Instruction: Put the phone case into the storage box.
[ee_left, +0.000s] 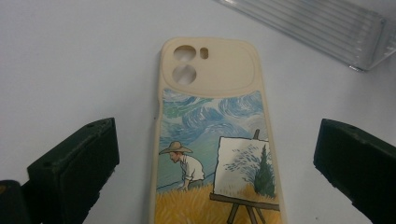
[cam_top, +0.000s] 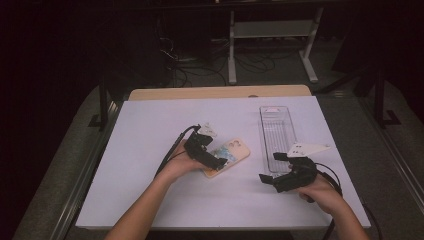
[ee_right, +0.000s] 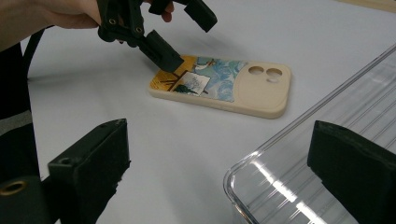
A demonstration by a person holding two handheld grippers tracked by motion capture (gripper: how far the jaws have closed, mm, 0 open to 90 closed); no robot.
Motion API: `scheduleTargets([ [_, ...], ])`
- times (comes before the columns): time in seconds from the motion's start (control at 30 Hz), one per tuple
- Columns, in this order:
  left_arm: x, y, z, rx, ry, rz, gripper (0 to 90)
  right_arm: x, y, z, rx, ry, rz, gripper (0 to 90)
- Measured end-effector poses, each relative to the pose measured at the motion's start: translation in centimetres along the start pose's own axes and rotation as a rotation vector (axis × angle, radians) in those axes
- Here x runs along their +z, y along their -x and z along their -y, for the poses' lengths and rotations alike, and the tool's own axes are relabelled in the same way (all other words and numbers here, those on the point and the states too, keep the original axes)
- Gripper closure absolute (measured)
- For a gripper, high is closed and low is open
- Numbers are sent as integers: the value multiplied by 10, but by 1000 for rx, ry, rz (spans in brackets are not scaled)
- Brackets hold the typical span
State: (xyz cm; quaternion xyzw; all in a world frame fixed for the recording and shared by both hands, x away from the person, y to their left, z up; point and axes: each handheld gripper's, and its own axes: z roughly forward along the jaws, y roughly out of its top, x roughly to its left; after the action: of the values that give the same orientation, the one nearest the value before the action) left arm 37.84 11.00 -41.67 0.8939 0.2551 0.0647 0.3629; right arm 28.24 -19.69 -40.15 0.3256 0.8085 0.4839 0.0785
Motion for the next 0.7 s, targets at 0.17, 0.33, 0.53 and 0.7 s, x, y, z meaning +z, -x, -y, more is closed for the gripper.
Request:
scheduleTargets([
  [0.17, 5, -1, 4, -27, 15, 2, 0, 0, 0, 0, 0, 0, 0, 50],
  [0.33, 11, 2, 8, -42, 13, 3, 0, 0, 0, 0, 1, 1, -1, 50],
  [0.53, 16, 3, 12, -33, -12, -1, 0, 0, 0, 0, -1, -1, 0, 50],
  [0.7, 21, 5, 15, -2, -43, -14, 0, 0, 0, 0, -1, -3, 1, 50],
])
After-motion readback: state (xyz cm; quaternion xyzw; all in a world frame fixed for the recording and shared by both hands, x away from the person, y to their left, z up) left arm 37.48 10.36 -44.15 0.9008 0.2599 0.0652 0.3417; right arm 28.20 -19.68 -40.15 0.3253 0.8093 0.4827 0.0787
